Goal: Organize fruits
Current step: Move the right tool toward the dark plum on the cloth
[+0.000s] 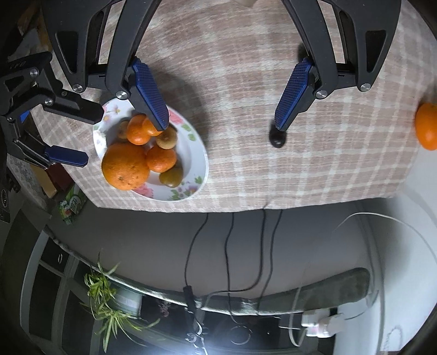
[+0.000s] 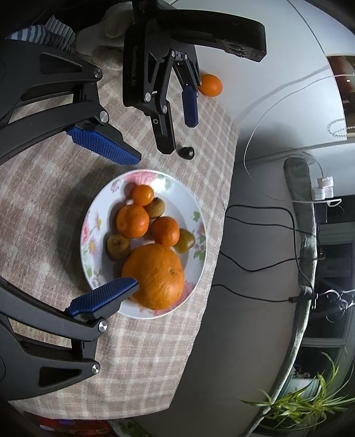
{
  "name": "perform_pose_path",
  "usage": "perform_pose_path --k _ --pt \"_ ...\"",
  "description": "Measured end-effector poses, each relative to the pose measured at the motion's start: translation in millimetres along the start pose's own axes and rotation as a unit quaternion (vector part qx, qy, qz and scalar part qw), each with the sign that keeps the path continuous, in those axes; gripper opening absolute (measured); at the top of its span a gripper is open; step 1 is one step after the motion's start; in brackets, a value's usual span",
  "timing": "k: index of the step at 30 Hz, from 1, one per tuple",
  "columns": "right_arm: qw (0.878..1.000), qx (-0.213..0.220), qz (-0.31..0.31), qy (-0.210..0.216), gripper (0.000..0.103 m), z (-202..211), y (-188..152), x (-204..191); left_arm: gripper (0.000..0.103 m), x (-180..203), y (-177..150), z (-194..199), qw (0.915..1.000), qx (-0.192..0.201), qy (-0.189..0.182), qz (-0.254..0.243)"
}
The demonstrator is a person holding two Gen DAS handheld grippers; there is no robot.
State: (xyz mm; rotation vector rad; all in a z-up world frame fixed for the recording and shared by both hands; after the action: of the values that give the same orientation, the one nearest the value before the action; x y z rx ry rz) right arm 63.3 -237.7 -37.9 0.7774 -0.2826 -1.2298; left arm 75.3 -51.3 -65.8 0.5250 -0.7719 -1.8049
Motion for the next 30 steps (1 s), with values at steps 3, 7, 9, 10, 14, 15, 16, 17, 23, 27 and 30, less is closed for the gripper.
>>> perform_pose_path --k 3,7,9,10,14,15,16,17,23,27,30 --pt "1.000 0.000 0.005 0.005 0.087 -2.4 2.8 -6.8 0.080 -9.6 -4.1 5.0 0.9999 0.004 0.007 0.010" --pt "1.000 -0.002 0.012 0.013 0.087 -7.2 5.8 -16.5 0.080 -25.5 -13.0 13.7 0.9995 0.007 0.019 0.023" --pt "1.000 -0.002 0.015 0.017 0.087 -9.5 7.6 -21.0 0.080 -33.3 -19.6 18.4 0.9993 0.006 0.026 0.026" --pt "1.000 -0.003 0.017 0.020 0.087 -10.2 8.7 -22.6 0.080 -36.9 -22.8 20.1 0.9992 0.004 0.030 0.027" --pt "0.999 -0.005 0.020 0.031 0.087 -15.3 14.5 -30.3 0.080 -50.7 -34.9 26.5 0.9985 -0.004 0.042 0.034" --pt "0.999 -0.006 0.021 0.036 0.087 -17.4 16.4 -32.8 0.080 -54.1 -37.9 28.2 0.9984 -0.005 0.044 0.036" --pt "0.999 -0.007 0.022 0.040 0.087 -19.5 18.3 -35.3 0.080 -57.8 -41.3 29.9 0.9981 -0.007 0.048 0.038" --pt "0.999 -0.009 0.024 0.045 0.087 -21.7 20.2 -38.2 0.080 -61.3 -44.5 31.2 0.9979 -0.008 0.050 0.041" --pt "0.997 -0.018 0.051 0.063 0.087 -35.5 28.4 -60.4 0.069 -71.0 -60.8 31.3 0.9973 -0.022 0.048 0.050" --pt "0.995 -0.025 0.065 0.071 0.087 -44.9 33.5 -73.6 0.062 -71.4 -67.0 27.4 0.9974 -0.029 0.036 0.054" --pt "0.994 -0.035 0.069 0.083 0.087 -54.6 38.8 -82.6 0.058 -71.5 -68.8 24.2 0.9974 -0.032 0.026 0.058"
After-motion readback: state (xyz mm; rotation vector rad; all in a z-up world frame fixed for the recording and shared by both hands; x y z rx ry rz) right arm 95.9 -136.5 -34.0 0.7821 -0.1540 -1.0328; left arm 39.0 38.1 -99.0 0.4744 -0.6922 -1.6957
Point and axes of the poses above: each gripper's, at about its wrist camera, not at the fingertips, and z roughly against the way its jaws point, x to its right, y to its top, the point moved 2 cm from there along -z, roughly the way its jaws point, and after that the axes turned 10 degrees about -z, right-handed, at the moved point
